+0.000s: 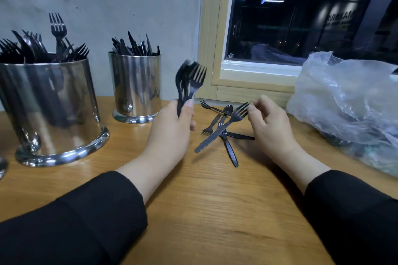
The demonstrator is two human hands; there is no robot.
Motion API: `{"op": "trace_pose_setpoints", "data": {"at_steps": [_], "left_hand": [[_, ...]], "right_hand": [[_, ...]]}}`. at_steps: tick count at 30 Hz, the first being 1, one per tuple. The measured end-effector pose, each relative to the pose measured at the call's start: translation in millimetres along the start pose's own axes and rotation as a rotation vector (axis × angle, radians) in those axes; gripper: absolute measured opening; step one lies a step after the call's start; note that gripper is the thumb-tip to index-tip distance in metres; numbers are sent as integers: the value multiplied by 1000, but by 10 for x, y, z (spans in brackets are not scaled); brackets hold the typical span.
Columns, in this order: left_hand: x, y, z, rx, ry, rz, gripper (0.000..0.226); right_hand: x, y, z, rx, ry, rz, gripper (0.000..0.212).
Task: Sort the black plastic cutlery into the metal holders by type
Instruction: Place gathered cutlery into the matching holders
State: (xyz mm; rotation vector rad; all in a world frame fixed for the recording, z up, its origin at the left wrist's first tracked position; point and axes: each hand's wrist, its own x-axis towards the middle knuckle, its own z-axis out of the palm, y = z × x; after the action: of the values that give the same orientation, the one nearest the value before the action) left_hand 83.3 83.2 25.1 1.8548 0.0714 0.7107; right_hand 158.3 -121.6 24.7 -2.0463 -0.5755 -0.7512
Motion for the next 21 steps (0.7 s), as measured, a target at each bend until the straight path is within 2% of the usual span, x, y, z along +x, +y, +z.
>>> {"op": "trace_pose_setpoints", "data": {"at_steps": [4,6,8,11,17,21], "left_hand": [[-159,83,35,-139,-337,-102,23],[-195,70,70,-142,-427,-93,19],[-186,43,95,-172,-423,-134,18],[-142,12,87,-194,-338,-201,16],[-91,-14,63,-354,-169,-297,29],[-95,8,67,-359,-162,-323,26]], "right_hand": [[-30,-114,68,-26,-24,-113,16],[-31,-135,94,-26,-37,-136,16],[-27,-136,110,-16,-32,-130,16],[4,-57,127,-49,-59,-17,10],[94,33,313,-351,-298,95,43],[114,-11,424,-403,-365,124,49]]}}
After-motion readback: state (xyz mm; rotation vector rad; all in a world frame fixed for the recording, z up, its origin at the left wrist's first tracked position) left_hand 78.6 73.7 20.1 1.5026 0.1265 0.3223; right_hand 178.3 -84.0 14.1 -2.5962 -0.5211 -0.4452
